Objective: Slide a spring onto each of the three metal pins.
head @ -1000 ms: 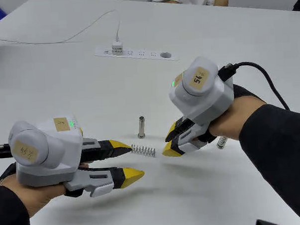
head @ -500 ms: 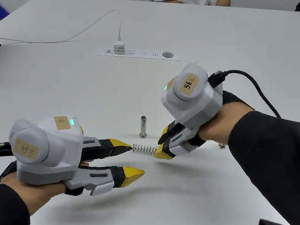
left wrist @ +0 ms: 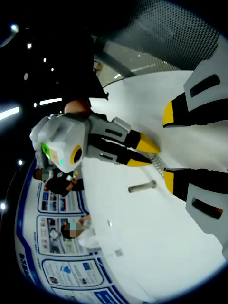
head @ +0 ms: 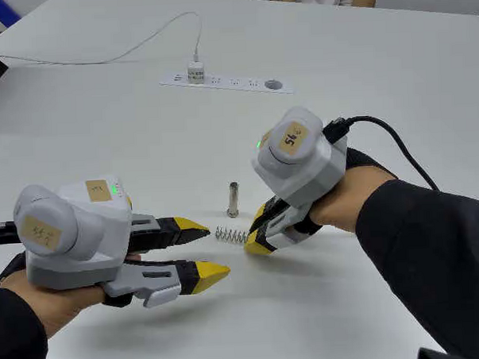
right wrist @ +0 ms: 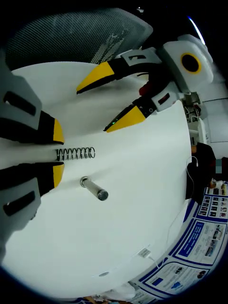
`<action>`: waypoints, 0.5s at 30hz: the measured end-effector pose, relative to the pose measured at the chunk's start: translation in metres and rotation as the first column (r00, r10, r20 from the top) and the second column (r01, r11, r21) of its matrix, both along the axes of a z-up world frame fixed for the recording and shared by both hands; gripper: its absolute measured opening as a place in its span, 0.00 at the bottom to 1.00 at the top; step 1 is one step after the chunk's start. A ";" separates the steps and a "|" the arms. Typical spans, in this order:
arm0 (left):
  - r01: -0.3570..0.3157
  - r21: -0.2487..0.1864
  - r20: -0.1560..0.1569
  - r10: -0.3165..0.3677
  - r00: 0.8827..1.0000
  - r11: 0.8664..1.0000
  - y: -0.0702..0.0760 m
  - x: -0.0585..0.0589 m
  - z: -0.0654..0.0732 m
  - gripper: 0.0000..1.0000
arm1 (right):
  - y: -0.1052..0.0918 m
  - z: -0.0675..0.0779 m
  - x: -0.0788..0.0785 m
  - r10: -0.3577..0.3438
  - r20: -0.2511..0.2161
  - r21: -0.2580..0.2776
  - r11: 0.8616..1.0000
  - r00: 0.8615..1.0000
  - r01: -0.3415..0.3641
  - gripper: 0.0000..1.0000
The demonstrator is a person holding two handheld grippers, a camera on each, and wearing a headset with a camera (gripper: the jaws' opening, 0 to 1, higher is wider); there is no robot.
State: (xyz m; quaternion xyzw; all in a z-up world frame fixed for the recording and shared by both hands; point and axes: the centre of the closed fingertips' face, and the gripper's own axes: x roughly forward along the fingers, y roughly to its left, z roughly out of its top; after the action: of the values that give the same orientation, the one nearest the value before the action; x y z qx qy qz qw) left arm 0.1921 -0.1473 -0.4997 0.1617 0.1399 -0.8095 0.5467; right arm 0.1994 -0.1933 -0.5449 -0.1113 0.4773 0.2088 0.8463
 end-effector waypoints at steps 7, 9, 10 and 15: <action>-0.004 0.002 0.002 0.004 1.000 1.000 0.000 0.001 0.000 0.35 | 0.000 -0.002 0.000 0.003 0.001 -0.006 1.000 1.000 -0.003 0.12; -0.006 0.004 0.005 0.006 1.000 1.000 0.001 0.002 -0.001 0.34 | 0.001 -0.002 -0.001 0.004 0.001 -0.007 1.000 1.000 -0.004 0.12; -0.006 0.004 0.005 0.006 1.000 1.000 0.001 0.002 -0.001 0.34 | 0.001 -0.002 -0.001 0.005 0.001 -0.008 1.000 1.000 -0.005 0.12; -0.006 0.007 0.008 0.005 1.000 1.000 0.001 0.003 -0.002 0.34 | 0.002 0.001 -0.007 0.013 -0.005 -0.007 1.000 1.000 -0.014 0.12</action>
State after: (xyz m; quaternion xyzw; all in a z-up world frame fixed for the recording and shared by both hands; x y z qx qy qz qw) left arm 0.1951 -0.1464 -0.5017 0.1667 0.1412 -0.8068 0.5489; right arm 0.1928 -0.1909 -0.5437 -0.1169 0.4791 0.2132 0.8434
